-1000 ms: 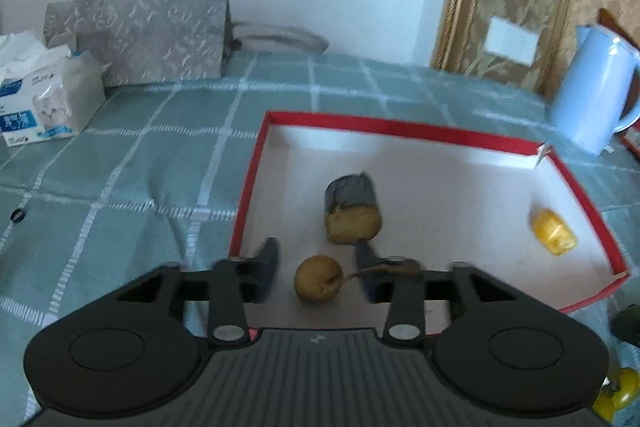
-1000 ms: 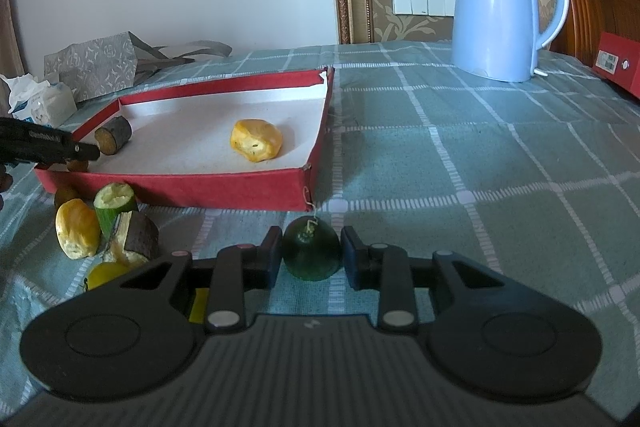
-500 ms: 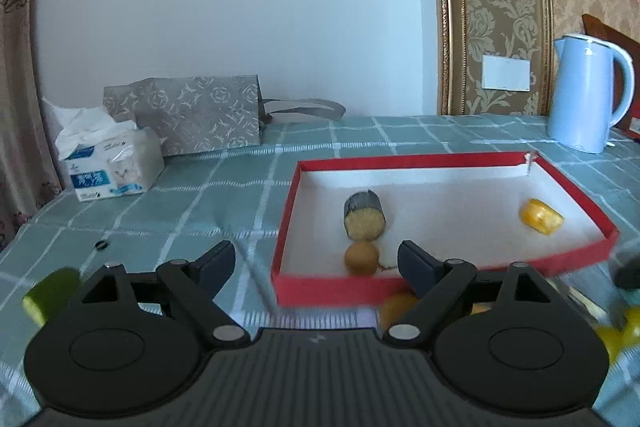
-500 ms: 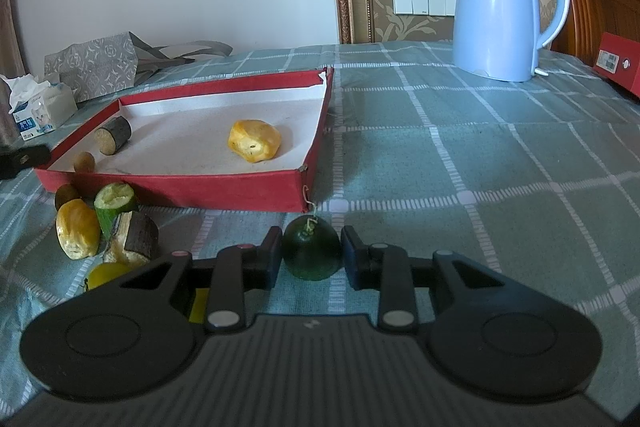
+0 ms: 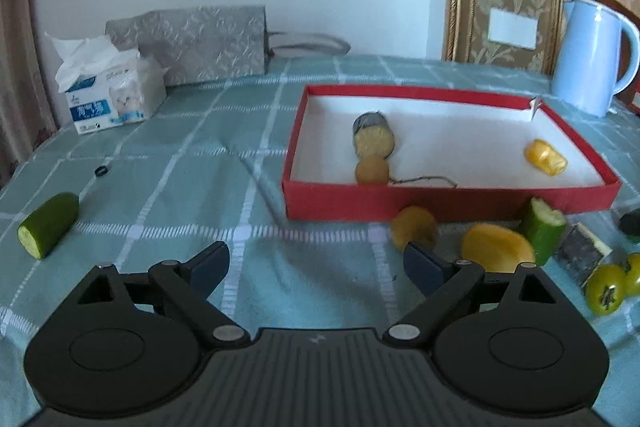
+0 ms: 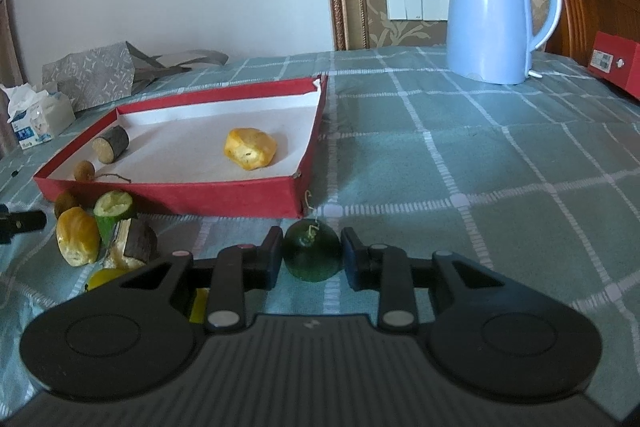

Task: Organize fruits
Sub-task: 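Carry the green pear over the red tray and open the right tool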

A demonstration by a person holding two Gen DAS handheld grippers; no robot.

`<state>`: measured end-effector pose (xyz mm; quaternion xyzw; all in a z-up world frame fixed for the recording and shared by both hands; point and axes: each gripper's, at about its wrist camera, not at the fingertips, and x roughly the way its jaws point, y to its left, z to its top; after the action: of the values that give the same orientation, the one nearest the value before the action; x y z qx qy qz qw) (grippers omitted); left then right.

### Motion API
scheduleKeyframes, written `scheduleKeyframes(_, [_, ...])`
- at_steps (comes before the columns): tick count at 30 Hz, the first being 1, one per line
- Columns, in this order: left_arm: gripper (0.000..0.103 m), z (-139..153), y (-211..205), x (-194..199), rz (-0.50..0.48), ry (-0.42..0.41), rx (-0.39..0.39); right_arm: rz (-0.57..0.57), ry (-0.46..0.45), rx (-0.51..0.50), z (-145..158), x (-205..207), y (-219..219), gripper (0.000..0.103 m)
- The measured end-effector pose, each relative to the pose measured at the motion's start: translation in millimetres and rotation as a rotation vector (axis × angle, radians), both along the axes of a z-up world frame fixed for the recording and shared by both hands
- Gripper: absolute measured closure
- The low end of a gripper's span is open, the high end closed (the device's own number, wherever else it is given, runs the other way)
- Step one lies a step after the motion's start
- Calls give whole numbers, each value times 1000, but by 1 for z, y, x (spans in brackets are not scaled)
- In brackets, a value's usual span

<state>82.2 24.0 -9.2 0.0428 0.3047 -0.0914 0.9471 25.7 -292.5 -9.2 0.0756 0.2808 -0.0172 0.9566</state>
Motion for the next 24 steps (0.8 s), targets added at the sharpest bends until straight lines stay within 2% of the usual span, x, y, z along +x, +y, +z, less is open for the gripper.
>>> scheduleKeyframes(3, [8,2,5,-2,-8,3,-45,-13,-21,-24,2,-3,1,74])
scheduleKeyframes(7, [8,5,8,-5,-6,-11,-65,-33,-96,-58,14,-11,3,74])
scheduleKeyframes(11, [8,5,8,-3,-15,0,-74,28,-130,-93,37,-3,16,74])
scheduleKeyframes(16, [8,6,8,-4,-18,-3,-76,147,-128,-145,55,41,46,74])
scheduleKeyframes(18, [8,6,8,-4,-21,-3,-78,204,-98,-171,55,63,62,74])
scheduleKeyframes(24, [8,6,8,-4,-26,-3,-82,256,-7,-224,40,124,97,74])
